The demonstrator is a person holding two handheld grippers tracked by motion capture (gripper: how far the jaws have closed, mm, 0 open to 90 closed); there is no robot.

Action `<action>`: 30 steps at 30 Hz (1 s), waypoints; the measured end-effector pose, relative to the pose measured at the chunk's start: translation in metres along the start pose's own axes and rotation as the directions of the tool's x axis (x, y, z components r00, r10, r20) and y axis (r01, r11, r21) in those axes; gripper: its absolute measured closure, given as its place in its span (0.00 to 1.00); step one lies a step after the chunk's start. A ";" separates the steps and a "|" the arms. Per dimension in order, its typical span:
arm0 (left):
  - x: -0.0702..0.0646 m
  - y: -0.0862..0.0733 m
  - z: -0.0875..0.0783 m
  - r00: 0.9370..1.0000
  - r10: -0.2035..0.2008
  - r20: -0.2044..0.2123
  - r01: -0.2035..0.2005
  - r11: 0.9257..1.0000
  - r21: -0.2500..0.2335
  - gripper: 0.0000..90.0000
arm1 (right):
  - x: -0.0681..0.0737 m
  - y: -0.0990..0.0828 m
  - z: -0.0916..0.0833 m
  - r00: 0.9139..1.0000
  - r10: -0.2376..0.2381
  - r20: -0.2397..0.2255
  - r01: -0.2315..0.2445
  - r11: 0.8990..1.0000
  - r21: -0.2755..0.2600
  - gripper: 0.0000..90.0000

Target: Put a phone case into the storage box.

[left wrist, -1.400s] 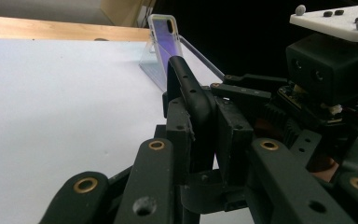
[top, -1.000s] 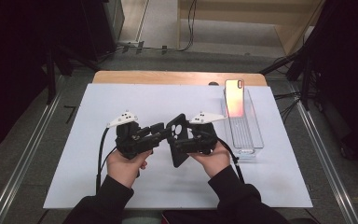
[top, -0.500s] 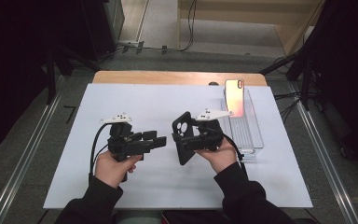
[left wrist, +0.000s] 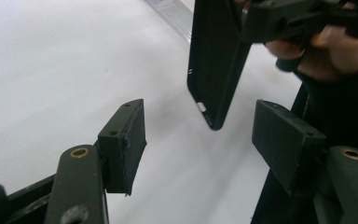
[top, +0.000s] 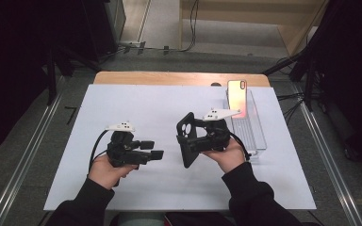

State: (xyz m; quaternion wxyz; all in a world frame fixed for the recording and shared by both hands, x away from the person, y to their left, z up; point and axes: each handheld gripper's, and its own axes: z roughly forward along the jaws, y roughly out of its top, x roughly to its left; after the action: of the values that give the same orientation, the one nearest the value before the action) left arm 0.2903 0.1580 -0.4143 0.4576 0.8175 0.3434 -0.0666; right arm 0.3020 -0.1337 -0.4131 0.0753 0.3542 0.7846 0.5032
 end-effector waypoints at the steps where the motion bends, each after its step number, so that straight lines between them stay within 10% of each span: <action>1: 0.001 -0.001 0.001 1.000 0.005 -0.002 -0.005 1.000 0.009 0.39 | 0.000 0.000 -0.001 1.000 -0.002 -0.001 0.002 1.000 0.000 0.13; 17: 0.014 -0.024 0.006 0.996 0.083 0.026 -0.085 0.995 0.060 0.37 | -0.004 -0.002 -0.017 1.000 -0.023 -0.015 0.024 1.000 0.016 0.13; 30: 0.021 -0.038 -0.002 0.997 0.071 0.026 -0.073 0.996 0.058 0.37 | -0.009 0.007 -0.037 1.000 -0.026 -0.016 0.027 1.000 0.005 0.13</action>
State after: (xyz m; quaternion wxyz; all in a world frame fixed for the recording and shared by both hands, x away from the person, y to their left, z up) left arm 0.2822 0.1836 -0.4485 0.4396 0.8415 0.3061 -0.0699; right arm 0.2949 -0.1647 -0.3918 0.0747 0.3398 0.7910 0.5032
